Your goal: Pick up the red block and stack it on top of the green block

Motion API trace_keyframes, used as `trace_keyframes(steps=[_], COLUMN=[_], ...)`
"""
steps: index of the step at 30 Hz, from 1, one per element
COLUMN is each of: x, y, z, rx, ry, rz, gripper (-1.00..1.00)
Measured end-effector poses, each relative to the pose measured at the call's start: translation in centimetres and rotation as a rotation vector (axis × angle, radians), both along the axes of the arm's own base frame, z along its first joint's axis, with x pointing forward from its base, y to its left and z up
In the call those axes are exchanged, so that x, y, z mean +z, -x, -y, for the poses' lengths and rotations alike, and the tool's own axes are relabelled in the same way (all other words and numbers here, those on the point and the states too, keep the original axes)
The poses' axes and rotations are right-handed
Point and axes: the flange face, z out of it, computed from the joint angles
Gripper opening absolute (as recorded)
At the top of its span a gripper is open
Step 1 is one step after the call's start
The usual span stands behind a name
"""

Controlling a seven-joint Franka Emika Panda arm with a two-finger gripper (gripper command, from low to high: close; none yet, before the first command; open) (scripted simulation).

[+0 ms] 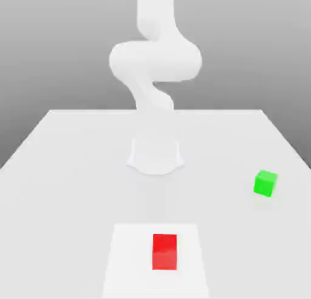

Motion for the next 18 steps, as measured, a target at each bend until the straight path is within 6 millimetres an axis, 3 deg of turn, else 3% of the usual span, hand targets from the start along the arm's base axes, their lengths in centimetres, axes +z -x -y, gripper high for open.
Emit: trace_keyframes(steps=[4, 9, 13, 18], x=[-8.6, -19.6, -28.4, -38.9], y=[-4.5, -7.4, -7.7, -5.7], z=[-0.4, -0.8, -1.1, -1.5], rx=[-0.004, -0.009, -0.013, -0.017], ry=[-0.001, -0.003, -0.005, -0.007], rz=[-0.139, -0.306, -0.439, -0.605], gripper=[0.00, 0.00, 0.00, 0.00])
